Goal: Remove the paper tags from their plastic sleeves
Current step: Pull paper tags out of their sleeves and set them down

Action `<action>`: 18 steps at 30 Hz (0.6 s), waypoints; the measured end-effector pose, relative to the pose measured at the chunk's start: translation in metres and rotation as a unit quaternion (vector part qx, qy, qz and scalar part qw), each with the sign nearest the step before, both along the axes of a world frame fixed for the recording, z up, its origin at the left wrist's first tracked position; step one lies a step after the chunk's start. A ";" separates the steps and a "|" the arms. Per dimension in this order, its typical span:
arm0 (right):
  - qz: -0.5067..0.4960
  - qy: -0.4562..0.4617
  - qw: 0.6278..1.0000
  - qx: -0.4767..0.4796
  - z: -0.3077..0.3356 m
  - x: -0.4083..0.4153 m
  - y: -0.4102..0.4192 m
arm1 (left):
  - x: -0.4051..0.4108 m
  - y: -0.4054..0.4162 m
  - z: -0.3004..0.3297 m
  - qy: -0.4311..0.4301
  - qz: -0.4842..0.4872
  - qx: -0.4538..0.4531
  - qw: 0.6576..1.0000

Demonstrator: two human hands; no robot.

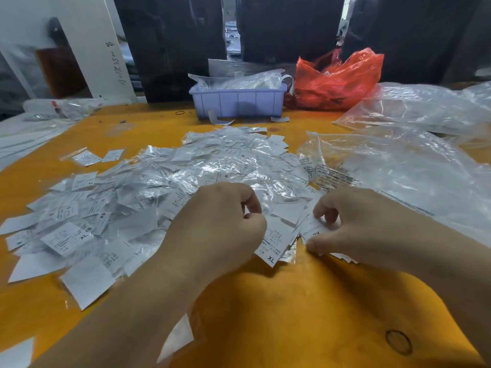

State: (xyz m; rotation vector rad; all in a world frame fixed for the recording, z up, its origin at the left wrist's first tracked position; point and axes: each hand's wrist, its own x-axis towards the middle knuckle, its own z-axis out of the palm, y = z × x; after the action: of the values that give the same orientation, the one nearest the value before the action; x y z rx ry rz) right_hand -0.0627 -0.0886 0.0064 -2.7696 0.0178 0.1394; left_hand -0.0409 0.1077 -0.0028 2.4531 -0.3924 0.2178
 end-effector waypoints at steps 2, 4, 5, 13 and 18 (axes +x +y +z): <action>0.002 -0.007 1.000 0.009 -0.001 0.001 -0.001 | 0.000 -0.001 -0.001 0.016 -0.010 -0.005 1.000; 0.000 -0.025 0.999 0.021 -0.002 0.002 -0.002 | 0.000 -0.001 -0.001 0.025 -0.017 -0.013 0.999; 0.000 -0.036 0.999 0.022 -0.004 0.003 -0.003 | 0.001 -0.001 -0.001 0.027 -0.020 -0.018 0.999; -0.016 -0.129 0.985 0.114 -0.004 0.003 -0.006 | 0.001 -0.002 -0.005 0.053 -0.057 -0.043 0.996; -0.023 -0.190 0.956 0.222 0.002 0.003 -0.005 | 0.000 -0.004 -0.009 0.063 -0.076 -0.033 0.995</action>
State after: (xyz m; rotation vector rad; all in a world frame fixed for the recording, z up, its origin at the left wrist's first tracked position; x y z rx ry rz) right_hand -0.0600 -0.0933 0.0084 -2.3006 -0.0430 -0.3612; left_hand -0.0405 0.1041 -0.0122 2.3450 -0.5061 0.0101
